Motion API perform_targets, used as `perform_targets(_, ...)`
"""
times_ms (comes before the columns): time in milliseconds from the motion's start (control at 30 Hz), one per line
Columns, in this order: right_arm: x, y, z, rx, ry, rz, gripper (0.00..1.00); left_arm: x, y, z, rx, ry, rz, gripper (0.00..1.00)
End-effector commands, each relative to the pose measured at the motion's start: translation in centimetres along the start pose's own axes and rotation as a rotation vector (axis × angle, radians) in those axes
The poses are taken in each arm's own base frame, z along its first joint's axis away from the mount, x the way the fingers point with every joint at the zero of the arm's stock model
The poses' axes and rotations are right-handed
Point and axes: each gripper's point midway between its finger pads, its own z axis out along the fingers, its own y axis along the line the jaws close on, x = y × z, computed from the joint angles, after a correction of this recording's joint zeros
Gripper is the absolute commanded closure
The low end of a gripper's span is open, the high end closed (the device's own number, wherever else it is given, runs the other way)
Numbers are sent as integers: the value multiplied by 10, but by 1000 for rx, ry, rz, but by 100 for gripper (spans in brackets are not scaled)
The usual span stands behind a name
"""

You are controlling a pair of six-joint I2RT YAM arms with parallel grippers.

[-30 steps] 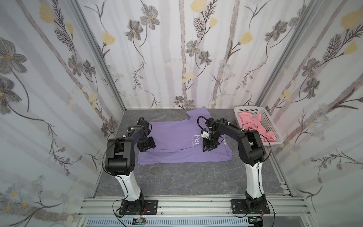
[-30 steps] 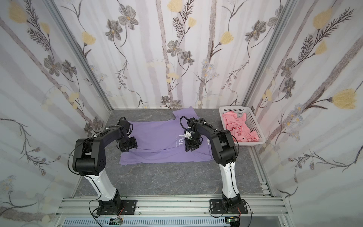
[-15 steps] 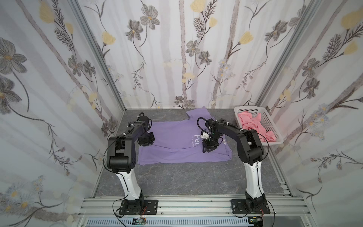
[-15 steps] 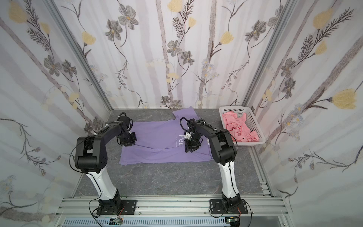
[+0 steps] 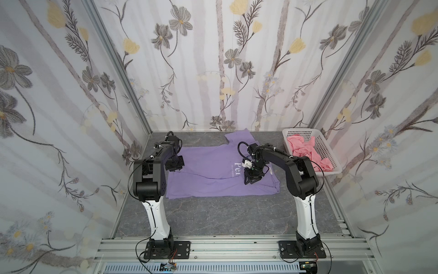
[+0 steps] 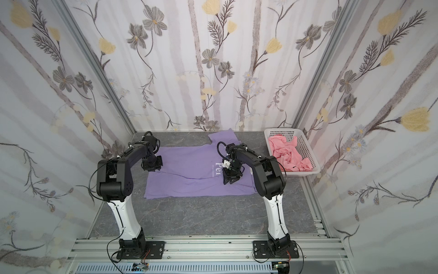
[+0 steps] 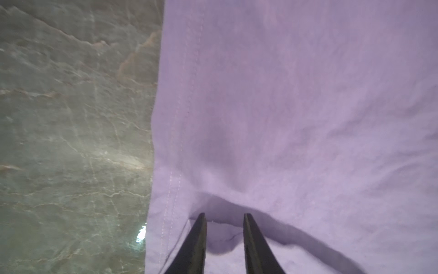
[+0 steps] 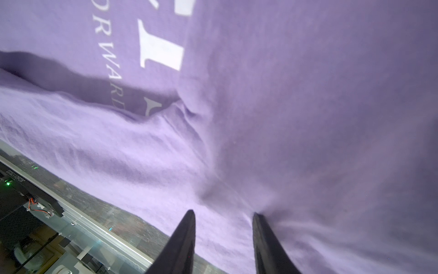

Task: Fold and stack t-shirts
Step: Smooth out the T-shirt at the center of the board.

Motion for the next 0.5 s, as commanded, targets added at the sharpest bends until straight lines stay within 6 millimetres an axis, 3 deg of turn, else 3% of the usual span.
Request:
perform_targets(0,-2,-3,2,15,2,10,60,-4,12,-3,-43,0,17,42)
perform_targets(67,-4,-2,-2,20,-11,9,60,-6,6,-11,-1,-10,10,7)
perform_targets(100,-6,-3,-5,29,-20,5,60,-7,-3,-17,53,-22,13,0)
perform_targets(333,-27,-7,-37,66,-127,-8,59,5,-82,-84,473,-109,54,0)
perform_targets(467,-31,-11,-47,61,-155,-3,59,31,-105,-88,537,-69,38,0)
